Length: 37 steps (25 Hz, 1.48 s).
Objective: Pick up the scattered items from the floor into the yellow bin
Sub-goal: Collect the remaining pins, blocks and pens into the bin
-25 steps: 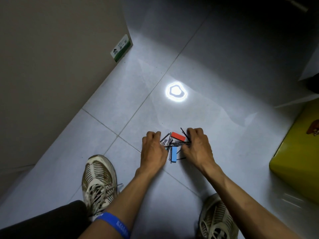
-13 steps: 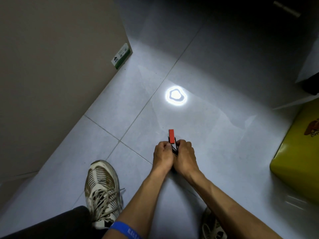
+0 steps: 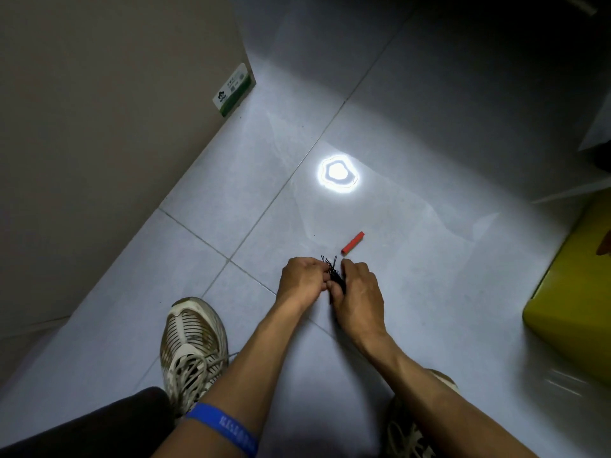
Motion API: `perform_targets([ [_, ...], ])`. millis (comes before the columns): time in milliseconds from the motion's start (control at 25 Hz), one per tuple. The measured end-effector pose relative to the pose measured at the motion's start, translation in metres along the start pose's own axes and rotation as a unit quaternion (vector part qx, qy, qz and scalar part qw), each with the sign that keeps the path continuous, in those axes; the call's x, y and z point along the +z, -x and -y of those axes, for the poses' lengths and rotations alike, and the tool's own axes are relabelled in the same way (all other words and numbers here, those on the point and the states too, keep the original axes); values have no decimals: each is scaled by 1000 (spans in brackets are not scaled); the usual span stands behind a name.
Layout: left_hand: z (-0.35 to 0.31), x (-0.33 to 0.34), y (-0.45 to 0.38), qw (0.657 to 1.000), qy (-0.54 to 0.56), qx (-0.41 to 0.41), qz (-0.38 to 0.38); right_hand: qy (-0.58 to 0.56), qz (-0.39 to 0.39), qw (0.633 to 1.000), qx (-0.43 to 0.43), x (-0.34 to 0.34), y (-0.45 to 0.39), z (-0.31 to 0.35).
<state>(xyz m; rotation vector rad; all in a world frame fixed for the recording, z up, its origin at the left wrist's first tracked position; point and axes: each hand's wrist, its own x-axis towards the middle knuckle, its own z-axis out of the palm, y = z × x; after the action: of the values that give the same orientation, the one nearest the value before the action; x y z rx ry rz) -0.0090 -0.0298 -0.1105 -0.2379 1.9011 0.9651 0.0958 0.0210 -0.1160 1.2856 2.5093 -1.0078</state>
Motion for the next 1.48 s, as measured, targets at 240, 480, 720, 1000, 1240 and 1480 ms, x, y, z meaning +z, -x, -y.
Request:
perform_targets([
  [240,5,-12,5,998,30,28,-39,226,2,970,-87,-2,1,12],
  [480,23,-16,18,991,96,27,-88,260,-60,951,-157,-3,1,12],
  [720,29,-1,23,973,191,15,-132,114,35,991,-56,-9,-20,8],
  [1000,-2,15,28,876,452,-107,132,-285,113,950,58,-56,-6,28],
  [1240,-6,18,37,882,440,-120,117,-248,44,967,-23,-75,8,18],
  [1480,8,15,42,883,439,-155,55,98,125,967,-201,-58,31,-56],
])
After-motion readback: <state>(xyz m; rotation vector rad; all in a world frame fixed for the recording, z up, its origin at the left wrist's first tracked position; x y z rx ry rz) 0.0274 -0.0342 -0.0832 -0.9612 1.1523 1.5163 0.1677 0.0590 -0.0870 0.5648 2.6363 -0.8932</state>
